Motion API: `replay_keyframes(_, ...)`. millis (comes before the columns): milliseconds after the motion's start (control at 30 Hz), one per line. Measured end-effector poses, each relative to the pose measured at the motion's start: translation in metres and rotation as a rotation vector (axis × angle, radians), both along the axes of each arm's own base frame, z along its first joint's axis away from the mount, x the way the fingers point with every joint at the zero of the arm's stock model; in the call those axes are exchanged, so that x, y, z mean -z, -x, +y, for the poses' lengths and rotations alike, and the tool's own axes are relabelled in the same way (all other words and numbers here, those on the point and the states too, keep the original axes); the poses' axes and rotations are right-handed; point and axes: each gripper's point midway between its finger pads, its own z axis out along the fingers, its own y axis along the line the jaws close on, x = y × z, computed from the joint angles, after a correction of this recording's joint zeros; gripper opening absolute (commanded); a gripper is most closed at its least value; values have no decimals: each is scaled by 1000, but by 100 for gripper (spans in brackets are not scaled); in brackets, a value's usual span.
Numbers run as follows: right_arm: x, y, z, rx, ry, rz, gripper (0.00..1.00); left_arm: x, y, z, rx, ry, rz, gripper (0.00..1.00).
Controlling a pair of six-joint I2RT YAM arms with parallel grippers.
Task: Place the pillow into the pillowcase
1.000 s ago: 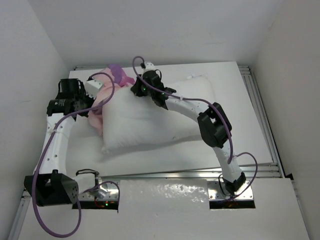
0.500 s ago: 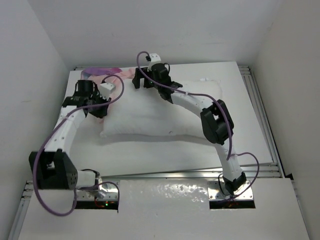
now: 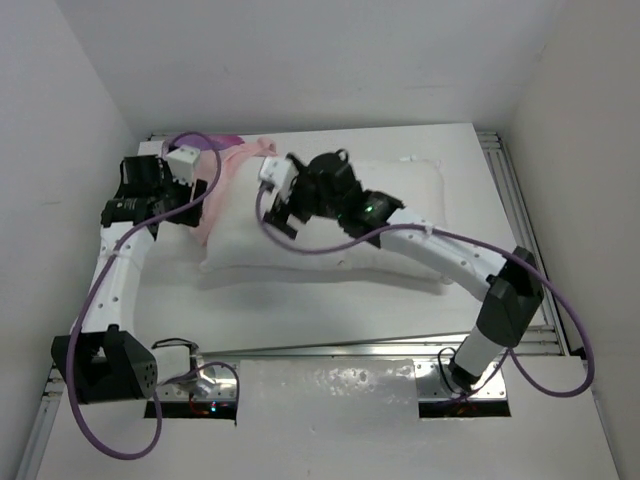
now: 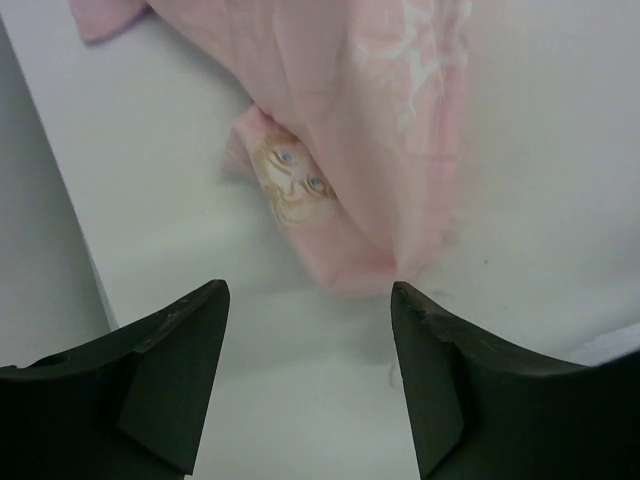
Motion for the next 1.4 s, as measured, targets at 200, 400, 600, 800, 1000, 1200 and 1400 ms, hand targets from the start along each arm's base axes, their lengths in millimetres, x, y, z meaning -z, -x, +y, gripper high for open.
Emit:
replay_keyframes(200, 90, 63, 37, -152, 246, -22, 99, 70, 30, 5, -18, -24, 173, 68)
replay_keyframes(400, 143, 62, 47, -132, 386, -99, 99, 122, 49, 8, -21, -43, 288, 71)
replay_keyframes(600, 165, 44, 66, -84, 440, -139, 99, 124, 32, 13, -62, -50, 209, 70)
replay_keyframes(800, 182, 12, 70, 63, 464, -219, 80, 119, -3, 13, -97, -12, 94, 22)
replay_keyframes(1000, 174, -4, 67, 128, 395, -187, 2, 131, -11, 1, -70, 60, 105, 0)
replay_keyframes(1200, 166, -34, 55, 205, 270, -78, 0, 118, -21, -2, -66, 79, 73, 0)
replay_keyframes(1400, 158, -47, 43, 252, 188, 3, 0, 85, -28, -7, 26, 57, 65, 0)
